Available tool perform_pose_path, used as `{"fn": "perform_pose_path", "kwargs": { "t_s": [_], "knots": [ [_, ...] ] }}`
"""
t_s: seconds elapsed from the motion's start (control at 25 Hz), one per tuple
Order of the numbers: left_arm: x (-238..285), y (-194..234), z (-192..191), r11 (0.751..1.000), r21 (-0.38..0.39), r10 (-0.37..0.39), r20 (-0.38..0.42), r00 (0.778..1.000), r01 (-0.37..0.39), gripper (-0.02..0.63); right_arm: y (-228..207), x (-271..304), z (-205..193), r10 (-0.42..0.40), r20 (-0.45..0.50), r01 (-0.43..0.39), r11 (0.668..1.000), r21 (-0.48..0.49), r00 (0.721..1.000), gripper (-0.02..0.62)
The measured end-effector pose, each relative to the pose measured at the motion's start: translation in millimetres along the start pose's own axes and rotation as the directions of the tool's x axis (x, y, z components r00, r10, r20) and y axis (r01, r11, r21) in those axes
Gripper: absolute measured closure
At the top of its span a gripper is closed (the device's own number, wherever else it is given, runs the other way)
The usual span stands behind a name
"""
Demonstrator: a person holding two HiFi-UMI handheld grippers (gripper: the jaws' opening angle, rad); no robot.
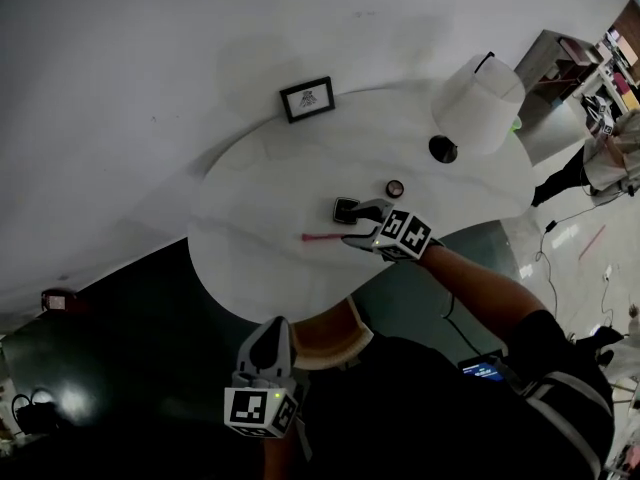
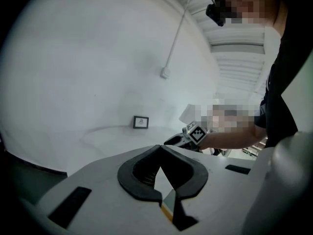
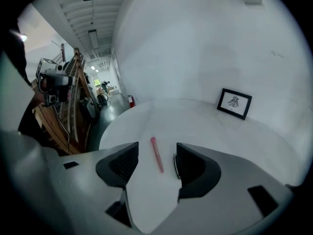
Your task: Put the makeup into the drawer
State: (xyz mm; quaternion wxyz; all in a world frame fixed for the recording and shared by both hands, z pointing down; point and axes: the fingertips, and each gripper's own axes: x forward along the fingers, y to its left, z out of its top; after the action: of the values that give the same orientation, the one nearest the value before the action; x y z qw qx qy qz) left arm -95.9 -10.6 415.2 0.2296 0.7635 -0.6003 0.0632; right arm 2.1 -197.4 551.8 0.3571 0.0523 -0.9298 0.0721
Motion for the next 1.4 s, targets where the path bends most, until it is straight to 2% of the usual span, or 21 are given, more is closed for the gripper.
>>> {"fn": "perform_pose_path", "kwargs": {
  "t_s": [0.44,0.68,1.04,1.24,1.4],
  "knots": [
    [15.5,-7.4,-22.6,0.999,-0.022,0.044,-0.017,0.999,-0.044,0.595,-34.2,38.6,-35.1,-0.046,-0.139,0.035,0.996,-0.076,0.989,0.36],
    [47.3,-22.3,-21.8,1.0,0.009,0.009,-0.028,1.0,-0.009,0.595,-44.2,53.5,-43.3,-0.04,-0.191,0.017,0.993,-0.119,0.981,0.339],
    [72.2,-41.8,-27.4,1.0,0.018,-0.009,-0.066,0.998,0.01,0.595,-68.6,66.8,-64.4,-0.041,-0.285,0.005,0.992,-0.128,0.958,0.318],
    [75.2,-46.0,-35.8,1.0,0.014,-0.006,-0.083,0.997,0.007,0.595,-65.1,77.7,-71.1,0.014,-0.291,-0.039,0.996,-0.08,0.957,0.318],
    [73.7,-45.6,-40.5,1.0,0.003,0.004,-0.097,0.995,-0.003,0.595,-64.8,78.1,-68.6,0.03,-0.261,-0.053,0.995,-0.082,0.965,0.318]
  ]
}}
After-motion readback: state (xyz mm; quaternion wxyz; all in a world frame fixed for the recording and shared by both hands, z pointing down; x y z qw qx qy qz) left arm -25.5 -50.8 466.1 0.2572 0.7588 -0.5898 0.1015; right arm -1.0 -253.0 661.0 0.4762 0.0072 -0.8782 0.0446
